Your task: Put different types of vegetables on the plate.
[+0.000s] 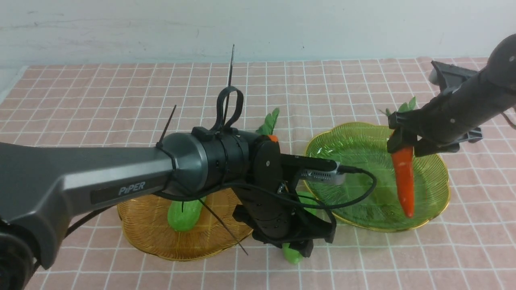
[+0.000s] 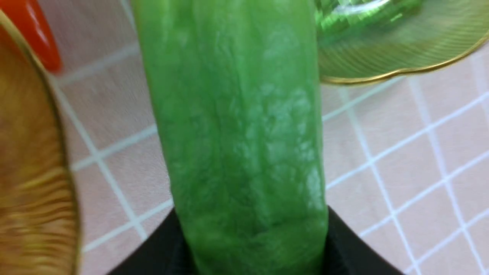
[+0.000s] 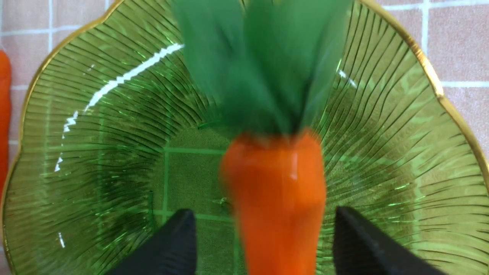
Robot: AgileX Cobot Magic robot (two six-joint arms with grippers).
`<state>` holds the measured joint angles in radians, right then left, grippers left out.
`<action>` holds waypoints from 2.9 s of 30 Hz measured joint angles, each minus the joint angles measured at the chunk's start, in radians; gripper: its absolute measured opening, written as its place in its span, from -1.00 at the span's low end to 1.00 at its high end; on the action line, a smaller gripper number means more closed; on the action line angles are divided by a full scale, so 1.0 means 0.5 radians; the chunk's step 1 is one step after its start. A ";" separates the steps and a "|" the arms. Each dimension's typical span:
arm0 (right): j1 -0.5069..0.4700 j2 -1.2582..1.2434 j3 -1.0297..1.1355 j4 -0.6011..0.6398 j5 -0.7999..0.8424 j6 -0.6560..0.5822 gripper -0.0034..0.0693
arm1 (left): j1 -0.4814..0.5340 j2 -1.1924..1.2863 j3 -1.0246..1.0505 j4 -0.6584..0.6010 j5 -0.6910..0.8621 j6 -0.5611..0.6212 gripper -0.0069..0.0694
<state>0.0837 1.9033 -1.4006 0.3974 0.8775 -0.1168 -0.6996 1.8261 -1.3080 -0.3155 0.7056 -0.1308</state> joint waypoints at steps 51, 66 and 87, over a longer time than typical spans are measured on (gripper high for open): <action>0.744 1.094 -1.360 0.126 0.105 -0.206 0.03 | 1.020 -0.147 0.001 0.453 0.397 0.137 0.44; 0.581 0.739 -2.112 -0.098 0.739 0.174 0.03 | 1.020 -0.487 0.001 0.482 0.668 0.199 -0.82; 0.482 0.489 -0.822 -0.443 0.730 0.279 0.03 | 0.574 -1.656 0.678 0.168 0.740 0.313 -0.83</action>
<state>0.3248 2.1479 -1.8117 0.1758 1.2427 0.0229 -0.4128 0.9979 -0.9690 -0.2316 1.0758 0.0257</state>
